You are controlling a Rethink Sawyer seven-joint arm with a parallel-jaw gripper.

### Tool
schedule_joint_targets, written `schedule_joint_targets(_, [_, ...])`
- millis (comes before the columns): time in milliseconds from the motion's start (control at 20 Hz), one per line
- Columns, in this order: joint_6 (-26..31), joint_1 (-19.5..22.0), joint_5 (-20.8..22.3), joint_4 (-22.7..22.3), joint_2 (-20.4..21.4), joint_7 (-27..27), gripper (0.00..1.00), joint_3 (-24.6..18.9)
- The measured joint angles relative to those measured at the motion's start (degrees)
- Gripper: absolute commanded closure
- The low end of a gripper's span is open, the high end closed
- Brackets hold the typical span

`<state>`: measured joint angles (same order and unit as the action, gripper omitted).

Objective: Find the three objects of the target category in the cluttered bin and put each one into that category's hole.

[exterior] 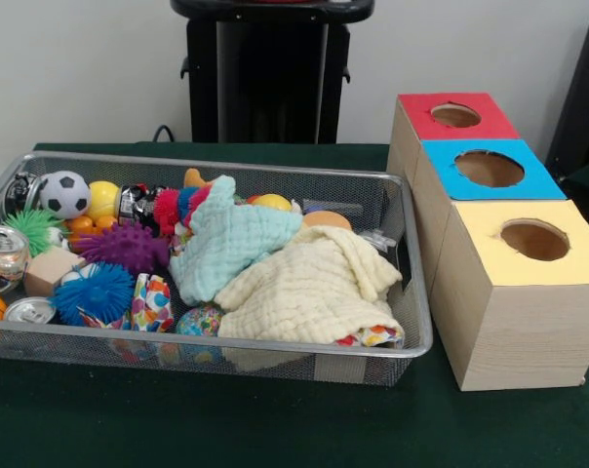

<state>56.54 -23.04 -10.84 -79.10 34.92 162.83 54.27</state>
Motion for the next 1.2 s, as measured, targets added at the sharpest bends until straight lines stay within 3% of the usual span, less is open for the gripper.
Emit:
schedule_joint_targets(100, [0.01,-0.6,3.22,0.76,-0.4,-0.01,1.0,0.67])
schedule_joint_targets(250, [0.0,-2.06,11.93,3.23,-0.98,-0.02,1.0,1.62])
schedule_joint_targets(450, [0.0,-2.6,17.72,4.99,-0.68,-0.02,1.0,1.23])
schedule_joint_targets(650, [-0.71,-1.54,19.26,5.08,1.08,-0.12,1.0,-1.77])
schedule_joint_targets(1200, [-10.45,8.0,19.42,2.61,6.78,-2.76,1.0,-17.08])
